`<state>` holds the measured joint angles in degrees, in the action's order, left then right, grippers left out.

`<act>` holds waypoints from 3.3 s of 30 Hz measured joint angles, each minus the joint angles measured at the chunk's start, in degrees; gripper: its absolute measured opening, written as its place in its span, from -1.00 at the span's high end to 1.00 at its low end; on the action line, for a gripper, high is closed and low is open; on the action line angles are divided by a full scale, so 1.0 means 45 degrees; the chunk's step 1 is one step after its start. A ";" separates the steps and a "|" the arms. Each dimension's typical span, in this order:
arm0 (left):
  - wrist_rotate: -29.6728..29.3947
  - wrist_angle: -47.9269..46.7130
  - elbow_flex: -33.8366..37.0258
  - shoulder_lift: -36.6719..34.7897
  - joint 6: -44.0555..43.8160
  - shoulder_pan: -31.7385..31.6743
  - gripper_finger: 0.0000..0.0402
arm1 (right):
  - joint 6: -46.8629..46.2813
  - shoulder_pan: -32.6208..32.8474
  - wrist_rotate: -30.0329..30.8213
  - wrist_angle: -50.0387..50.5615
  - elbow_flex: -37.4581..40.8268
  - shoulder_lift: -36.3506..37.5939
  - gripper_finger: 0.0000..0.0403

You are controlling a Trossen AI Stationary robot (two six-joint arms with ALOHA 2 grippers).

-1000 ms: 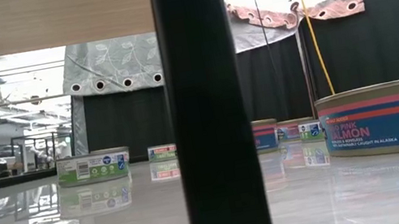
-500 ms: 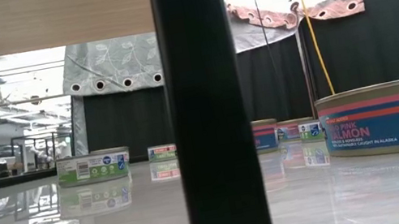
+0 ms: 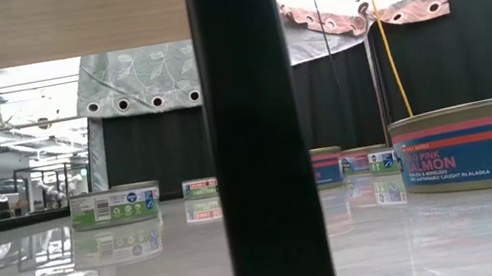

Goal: Stack canned seafood by type on shelf
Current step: Stack the yellow blue tuna can on top of the yellow blue tuna can on the shelf

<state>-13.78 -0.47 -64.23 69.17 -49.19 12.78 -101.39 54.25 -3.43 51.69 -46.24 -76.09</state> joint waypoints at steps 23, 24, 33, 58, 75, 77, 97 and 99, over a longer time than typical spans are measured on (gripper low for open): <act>0.0000 -0.0008 0.0000 0.0000 0.0065 -0.0001 -0.39 | 0.1516 -0.0576 0.1141 -0.0950 0.0000 -0.2266 1.00; 0.0000 -0.0008 0.0000 0.0000 0.0106 -0.0001 -0.39 | 0.1739 -0.0843 0.1192 -0.0893 0.0037 -0.2389 1.00; -0.0097 0.0000 0.0000 -0.0005 0.0078 0.0000 -0.39 | 0.4535 -0.3304 0.2027 -0.0828 0.0068 -0.2467 1.00; -0.0341 0.0005 0.0000 -0.0005 0.0729 -0.0003 -0.39 | 1.3311 -0.1743 0.0157 0.1196 -0.1304 0.3570 0.07; -0.0665 -0.0013 0.0000 -0.0005 0.1141 -0.0005 -0.39 | 1.7526 -0.0979 0.0096 0.0356 0.0091 0.1882 -0.27; -0.0665 -0.0012 0.0000 -0.0005 0.1149 0.0000 -0.39 | 1.7855 -0.0979 0.0172 0.0246 0.0128 0.1510 -0.24; -0.0665 0.0887 0.0000 0.0000 0.1341 0.0000 -0.39 | 1.8347 -0.1201 0.0418 0.2371 -0.2065 0.0489 0.45; -0.0669 0.1704 0.0000 0.0000 0.1353 0.0000 -0.39 | 1.8304 -0.1368 0.0593 0.2880 -0.3219 0.0654 0.43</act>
<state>-16.79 7.20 -64.23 69.17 -43.10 12.78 -19.02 48.09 -0.76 64.65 -60.73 -73.15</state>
